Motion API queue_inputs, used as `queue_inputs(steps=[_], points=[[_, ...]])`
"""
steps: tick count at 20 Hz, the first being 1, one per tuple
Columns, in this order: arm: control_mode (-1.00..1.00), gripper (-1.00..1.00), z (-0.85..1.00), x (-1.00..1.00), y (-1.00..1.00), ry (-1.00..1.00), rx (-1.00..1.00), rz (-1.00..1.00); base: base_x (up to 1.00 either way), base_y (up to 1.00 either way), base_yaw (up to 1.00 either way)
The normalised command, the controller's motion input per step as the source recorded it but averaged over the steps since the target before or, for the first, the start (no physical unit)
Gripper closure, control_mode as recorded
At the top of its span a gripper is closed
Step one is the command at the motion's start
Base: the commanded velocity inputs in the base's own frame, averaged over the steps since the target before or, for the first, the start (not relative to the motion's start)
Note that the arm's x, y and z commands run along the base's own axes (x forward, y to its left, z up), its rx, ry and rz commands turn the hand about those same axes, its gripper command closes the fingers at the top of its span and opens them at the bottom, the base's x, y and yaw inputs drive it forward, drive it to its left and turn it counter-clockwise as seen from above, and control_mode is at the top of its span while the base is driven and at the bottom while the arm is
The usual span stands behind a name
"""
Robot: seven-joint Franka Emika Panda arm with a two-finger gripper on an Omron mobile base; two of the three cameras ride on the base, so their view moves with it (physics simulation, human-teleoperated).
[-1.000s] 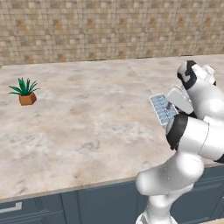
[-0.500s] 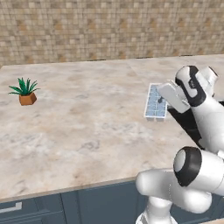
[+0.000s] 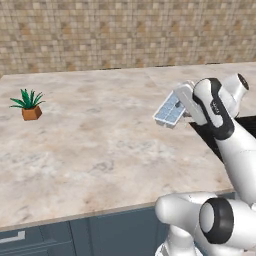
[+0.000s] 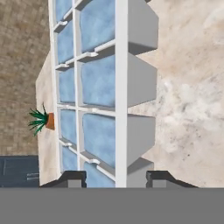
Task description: The ice cube tray has been filled with water. Take the tray and place it in the freezer to make ice. Close the freezer door after placing the tray.
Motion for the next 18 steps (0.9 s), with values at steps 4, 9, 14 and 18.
queue_inputs(steps=[4,9,14,18], points=[[-1.00,1.00,0.17,-0.34,0.00,0.00,0.21,-0.13,0.00,0.00,0.00],[-1.00,1.00,0.00,-0.59,0.00,-0.07,0.22,-0.06,0.00,0.00,0.00],[-1.00,1.00,0.10,-0.40,0.00,-0.01,0.11,0.00,0.00,0.00,0.00],[-1.00,1.00,0.18,-0.15,0.00,0.04,0.05,0.00,0.00,0.00,0.00]])
